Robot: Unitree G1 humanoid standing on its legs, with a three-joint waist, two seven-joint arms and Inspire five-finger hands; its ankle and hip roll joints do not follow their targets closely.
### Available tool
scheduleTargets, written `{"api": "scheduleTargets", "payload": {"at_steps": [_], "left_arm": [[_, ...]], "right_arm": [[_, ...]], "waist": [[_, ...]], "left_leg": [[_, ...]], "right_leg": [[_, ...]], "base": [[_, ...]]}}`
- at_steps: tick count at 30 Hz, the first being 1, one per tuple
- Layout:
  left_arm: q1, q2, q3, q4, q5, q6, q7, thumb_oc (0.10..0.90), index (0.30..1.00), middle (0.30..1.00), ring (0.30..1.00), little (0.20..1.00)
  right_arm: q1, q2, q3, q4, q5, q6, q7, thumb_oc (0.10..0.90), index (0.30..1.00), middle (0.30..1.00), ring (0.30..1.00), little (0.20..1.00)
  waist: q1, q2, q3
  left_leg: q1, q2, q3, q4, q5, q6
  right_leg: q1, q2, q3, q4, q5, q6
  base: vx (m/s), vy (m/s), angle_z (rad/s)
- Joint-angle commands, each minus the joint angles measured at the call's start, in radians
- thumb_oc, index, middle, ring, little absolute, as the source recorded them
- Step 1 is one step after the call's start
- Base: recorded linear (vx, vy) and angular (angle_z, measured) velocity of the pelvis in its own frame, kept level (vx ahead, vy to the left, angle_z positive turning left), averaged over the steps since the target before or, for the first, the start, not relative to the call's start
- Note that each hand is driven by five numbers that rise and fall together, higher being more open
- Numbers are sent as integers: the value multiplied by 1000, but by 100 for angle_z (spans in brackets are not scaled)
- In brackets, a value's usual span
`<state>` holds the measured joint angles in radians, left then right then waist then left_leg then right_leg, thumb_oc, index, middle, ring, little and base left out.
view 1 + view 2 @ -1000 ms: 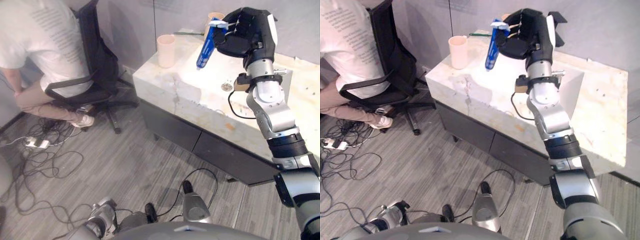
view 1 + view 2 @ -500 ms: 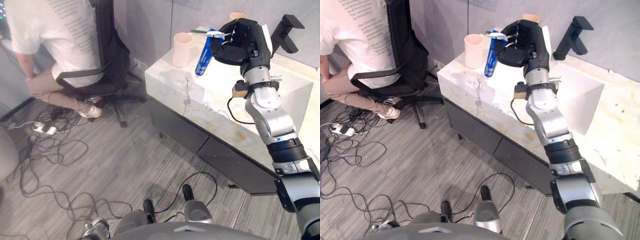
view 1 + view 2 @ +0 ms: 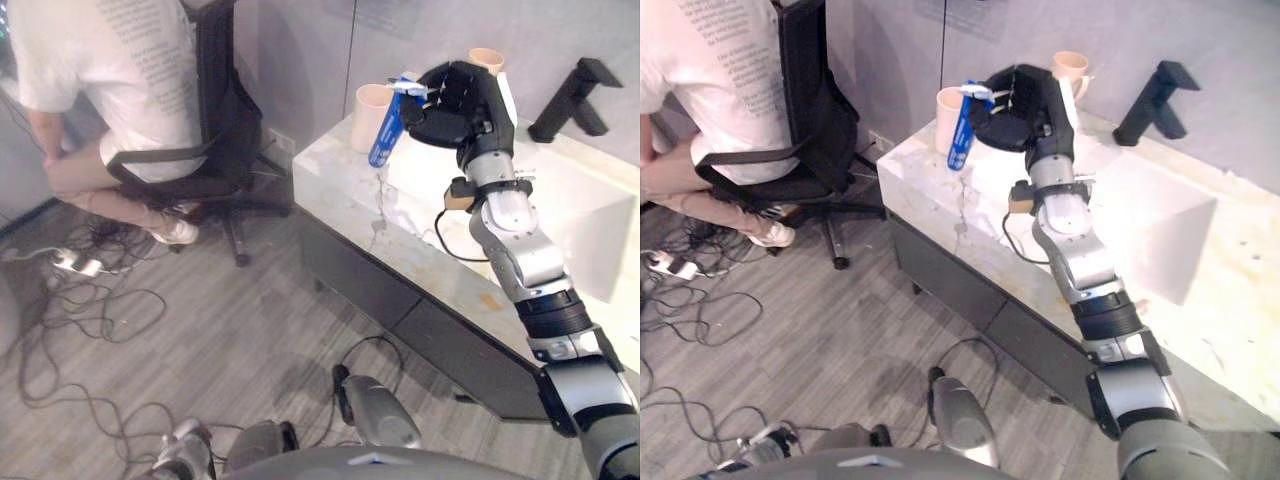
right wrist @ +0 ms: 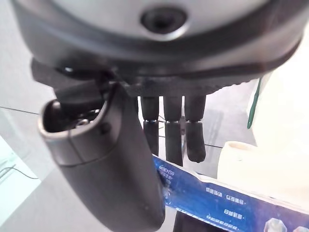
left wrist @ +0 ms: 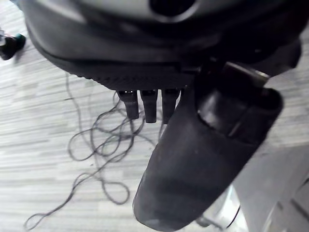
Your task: Organize the bathroom.
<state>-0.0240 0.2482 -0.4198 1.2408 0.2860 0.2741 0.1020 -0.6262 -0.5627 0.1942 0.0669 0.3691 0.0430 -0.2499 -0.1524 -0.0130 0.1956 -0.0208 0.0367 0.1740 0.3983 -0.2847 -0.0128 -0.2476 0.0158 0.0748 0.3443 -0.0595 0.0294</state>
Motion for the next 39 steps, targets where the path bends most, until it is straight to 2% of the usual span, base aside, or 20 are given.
{"api": "scheduleTargets", "payload": {"at_steps": [1, 2, 3, 4, 7, 9, 14, 20, 28, 39], "left_arm": [[-6, 61, -47, 37, 44, -17, 12, 800, 900, 900, 900, 900], [-24, 50, -63, 25, 34, -14, -3, 800, 900, 900, 900, 900], [-30, 47, -64, 24, 51, -13, -8, 800, 900, 900, 900, 900], [-35, 49, -66, 29, 72, -8, -17, 800, 900, 900, 900, 900], [-33, 54, -61, 27, 75, 7, -11, 800, 900, 900, 900, 900], [-27, 61, -50, 33, 71, 32, 4, 800, 900, 900, 900, 900], [-20, 73, -25, 42, 75, 75, 6, 800, 900, 900, 900, 900], [-9, 67, -15, 31, 94, 96, -15, 800, 900, 900, 900, 900], [-5, 60, -1, 16, 100, 135, -24, 800, 900, 900, 900, 900], [5, 58, 4, 14, 66, 147, -13, 800, 900, 900, 900, 900]], "right_arm": [[-180, -46, -132, -32, 23, -114, 5, 400, 300, 300, 300, 300], [-184, -54, -121, -11, -24, -132, 6, 400, 300, 300, 300, 300], [-191, -53, -112, -11, -35, -133, -5, 400, 300, 300, 300, 300], [-195, -46, -108, -4, -48, -138, -14, 400, 300, 300, 300, 300], [-184, -30, -113, -19, -69, -126, -26, 400, 300, 300, 300, 300], [-183, -16, -109, -8, -80, -147, -25, 400, 300, 300, 300, 300], [-195, -31, -111, -18, -68, -145, -23, 400, 300, 300, 300, 300], [-179, -74, -123, -22, -69, -159, 2, 400, 300, 300, 300, 300], [-164, -116, -134, -37, -138, -185, -10, 400, 300, 300, 300, 300], [-152, -165, -174, -74, -89, -237, -16, 400, 300, 300, 300, 300]], "waist": [[-12, -40, -106], [-22, -30, -112], [-28, -25, -111], [-44, -21, -107], [-45, -27, -103], [-48, -34, -96], [-44, -48, -102], [-44, -60, -120], [-60, -78, -141], [-77, -74, -150]], "left_leg": [[27, 2, -50, 25, 177, -8], [10, -29, -44, -37, 145, 8], [27, -33, -20, -81, 129, 16], [50, -22, -7, -128, 119, 28], [75, -27, -9, -162, 115, 39], [99, -23, 6, -190, 113, 51], [98, -21, 21, -212, 126, 57], [92, -24, 30, -217, 133, 56], [115, -23, 39, -235, 130, 61], [135, -26, 44, -248, 121, 63]], "right_leg": [[82, -54, 93, -200, 174, 44], [98, -63, 104, -239, 199, 54], [91, -67, 106, -234, 200, 63], [59, -55, 119, -196, 195, 77], [29, -57, 113, -183, 207, 96], [13, -53, 112, -182, 213, 108], [40, -52, 111, -201, 200, 107], [60, -44, 126, -221, 194, 96], [56, -25, 153, -218, 196, 98], [68, -13, 166, -220, 187, 96]], "base": [[62, 97, 4], [62, 128, 5], [19, 147, 22], [11, 64, 41], [0, 2, 29], [-24, -29, -11], [-24, -32, -3], [-24, -34, -1], [5, -42, -7], [-8, 0, -6]]}}
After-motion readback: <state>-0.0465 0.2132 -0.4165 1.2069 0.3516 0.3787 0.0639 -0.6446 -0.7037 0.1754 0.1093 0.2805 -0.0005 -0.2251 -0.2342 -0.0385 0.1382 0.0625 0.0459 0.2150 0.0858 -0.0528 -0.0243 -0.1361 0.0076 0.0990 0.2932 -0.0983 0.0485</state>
